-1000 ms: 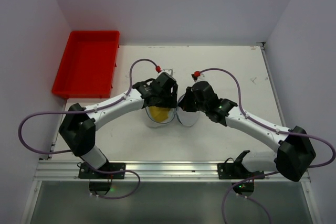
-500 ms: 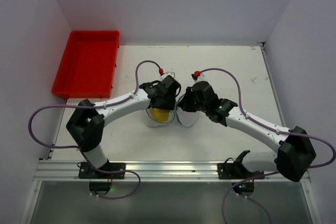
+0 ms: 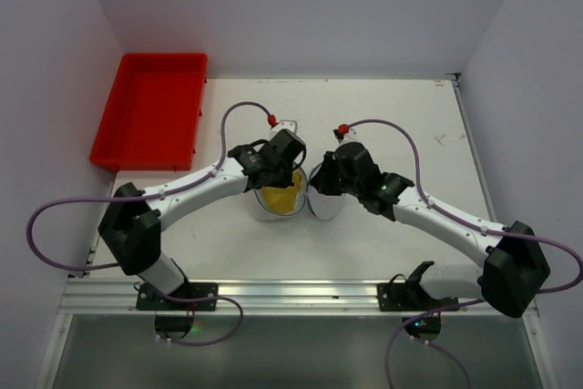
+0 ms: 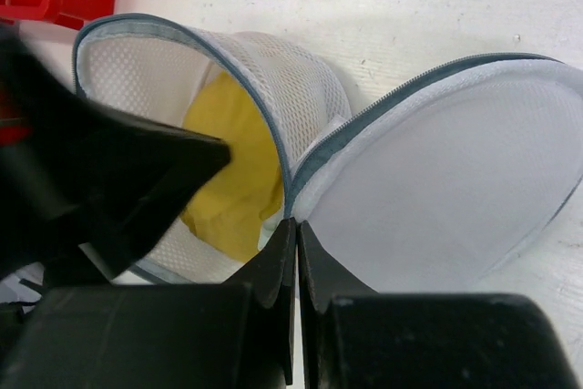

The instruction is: Unzip the laundry bag and remove the bra

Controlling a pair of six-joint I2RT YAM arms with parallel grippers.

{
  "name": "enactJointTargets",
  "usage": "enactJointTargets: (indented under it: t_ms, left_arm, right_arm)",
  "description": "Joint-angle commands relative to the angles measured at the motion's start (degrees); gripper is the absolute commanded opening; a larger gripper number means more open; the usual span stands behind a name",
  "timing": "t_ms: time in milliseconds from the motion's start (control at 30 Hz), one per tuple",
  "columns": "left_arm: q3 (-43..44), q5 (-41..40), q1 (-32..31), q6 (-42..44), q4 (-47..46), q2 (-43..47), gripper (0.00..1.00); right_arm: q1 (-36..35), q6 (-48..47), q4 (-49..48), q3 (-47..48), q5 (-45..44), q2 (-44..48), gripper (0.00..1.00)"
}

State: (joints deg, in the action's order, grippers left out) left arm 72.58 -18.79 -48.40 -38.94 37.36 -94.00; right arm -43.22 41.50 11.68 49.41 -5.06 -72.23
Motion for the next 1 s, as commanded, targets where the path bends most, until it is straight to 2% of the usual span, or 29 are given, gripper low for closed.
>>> enactJointTargets:
  t_ms: [0, 67, 133, 167, 367, 467, 733, 967]
  left_arm:
    - [-1.73, 1.55, -0.11, 2.02, -6.84, 9.52, 0.00]
    - [-1.56, 4.36, -0.11, 2.03, -6.78, 10.76, 0.01]
    - [-0.95, 5.95, -0.11, 1.76, -6.52, 10.15, 0.18]
    - [-0.95, 6.04, -0.11, 1.33, -6.60, 9.80, 0.31]
    - [-0.07, 4.81, -0.11, 1.14, -3.45, 4.97, 0.61]
    - [0.46, 3.58, -0.20, 1.15, -2.04, 2.68, 0.69]
    - [0.99, 5.33, -0.64, 1.32, -3.78, 0.13, 0.72]
    - [2.04, 3.14, -0.64, 0.71, -3.70, -3.73, 0.72]
  right_arm:
    - [-0.20, -0.45, -2.37, -0.80, -1.88, 1.65, 0.00]
    - [-0.28, -0.54, -2.72, -0.63, -2.14, 1.74, 0.00]
    - [-0.28, -0.98, -2.46, -0.19, -2.32, 2.09, 0.00]
    - [-0.28, -1.06, -2.45, -0.10, -2.50, 2.18, 0.00]
    - [-0.28, -1.59, -2.37, 0.16, -2.41, 2.70, 0.00]
    - [-0.28, -1.68, -2.89, -0.01, -1.88, 2.53, 0.00]
    - [-0.28, -1.86, -3.42, -0.01, -0.65, 1.91, 0.00]
    - [-0.28, -2.21, -3.25, 0.51, 0.40, 2.62, 0.00]
